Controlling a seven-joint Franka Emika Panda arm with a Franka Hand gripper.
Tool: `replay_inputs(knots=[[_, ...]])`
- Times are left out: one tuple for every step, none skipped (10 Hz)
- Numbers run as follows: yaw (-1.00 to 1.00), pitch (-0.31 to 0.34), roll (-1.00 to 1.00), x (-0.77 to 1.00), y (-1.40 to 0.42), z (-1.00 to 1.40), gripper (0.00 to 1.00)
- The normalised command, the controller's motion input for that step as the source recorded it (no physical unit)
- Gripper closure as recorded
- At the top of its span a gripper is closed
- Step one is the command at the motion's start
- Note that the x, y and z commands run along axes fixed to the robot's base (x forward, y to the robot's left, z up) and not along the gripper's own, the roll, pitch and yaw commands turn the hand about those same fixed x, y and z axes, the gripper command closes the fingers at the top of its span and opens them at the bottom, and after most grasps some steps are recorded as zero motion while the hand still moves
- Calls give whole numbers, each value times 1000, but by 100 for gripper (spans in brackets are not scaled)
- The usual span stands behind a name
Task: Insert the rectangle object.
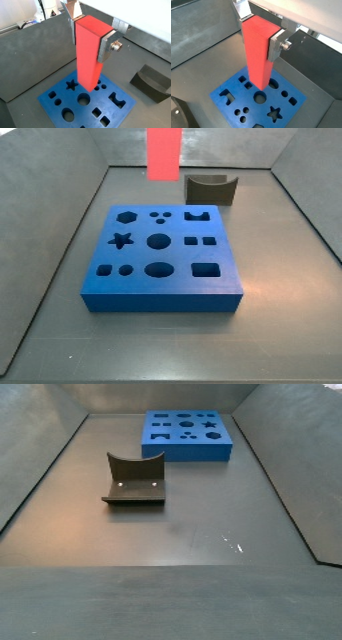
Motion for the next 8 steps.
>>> replay_inputs(knots=[[0,66,77,109,-57,60,100],[-9,0,10,931,-580,-106,100],[0,0,41,1000,-611,-220,100],[0,-3,63,1000,-603,-271,100],[0,-10,103,1000,-566,-377,100],[0,0,186,949,-497,-560,100],[0,0,174,946,-483,-640,100],[0,0,176,957,-463,-671,100]])
